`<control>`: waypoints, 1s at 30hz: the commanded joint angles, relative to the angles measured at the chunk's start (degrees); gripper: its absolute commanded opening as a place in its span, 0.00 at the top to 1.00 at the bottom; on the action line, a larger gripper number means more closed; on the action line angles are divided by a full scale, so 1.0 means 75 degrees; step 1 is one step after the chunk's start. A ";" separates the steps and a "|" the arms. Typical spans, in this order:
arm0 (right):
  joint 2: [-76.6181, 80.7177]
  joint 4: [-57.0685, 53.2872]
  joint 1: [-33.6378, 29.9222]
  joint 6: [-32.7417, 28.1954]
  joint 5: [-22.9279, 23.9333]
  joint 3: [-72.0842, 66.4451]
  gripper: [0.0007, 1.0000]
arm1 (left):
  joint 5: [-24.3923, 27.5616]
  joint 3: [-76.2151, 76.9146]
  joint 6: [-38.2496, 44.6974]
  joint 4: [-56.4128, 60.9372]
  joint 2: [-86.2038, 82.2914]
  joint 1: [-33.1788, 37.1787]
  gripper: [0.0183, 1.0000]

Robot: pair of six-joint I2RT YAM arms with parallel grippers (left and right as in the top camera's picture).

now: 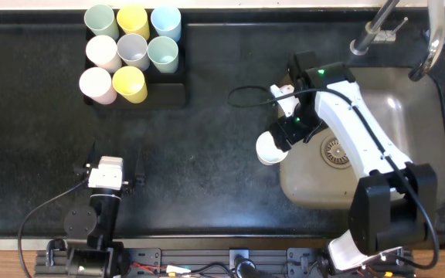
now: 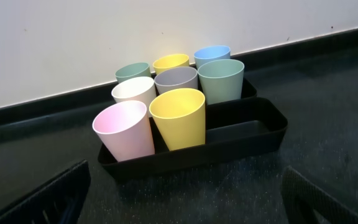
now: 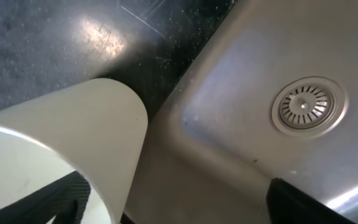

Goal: Store Cups

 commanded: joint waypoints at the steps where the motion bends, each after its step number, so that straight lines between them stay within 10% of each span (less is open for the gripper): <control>1: 0.0017 0.0020 0.0006 -0.0035 0.0012 0.0210 0.39 | 0.0015 -0.0015 -0.0085 -0.0020 -0.0070 -0.0047 0.00; 3: 0.0017 0.0026 0.0015 -0.0032 -0.0076 0.0207 0.96 | 0.0017 -0.0015 -0.0085 -0.0020 -0.0070 -0.0047 0.00; 14: 0.0000 -0.0664 0.0402 0.0420 -0.0493 0.1183 0.96 | 0.0017 -0.0015 -0.0085 -0.0020 -0.0070 -0.0047 0.00; 30: 0.3025 -0.2203 0.2833 0.1612 0.0670 0.9734 0.96 | 0.0015 -0.0015 -0.0085 -0.0020 -0.0070 -0.0047 0.00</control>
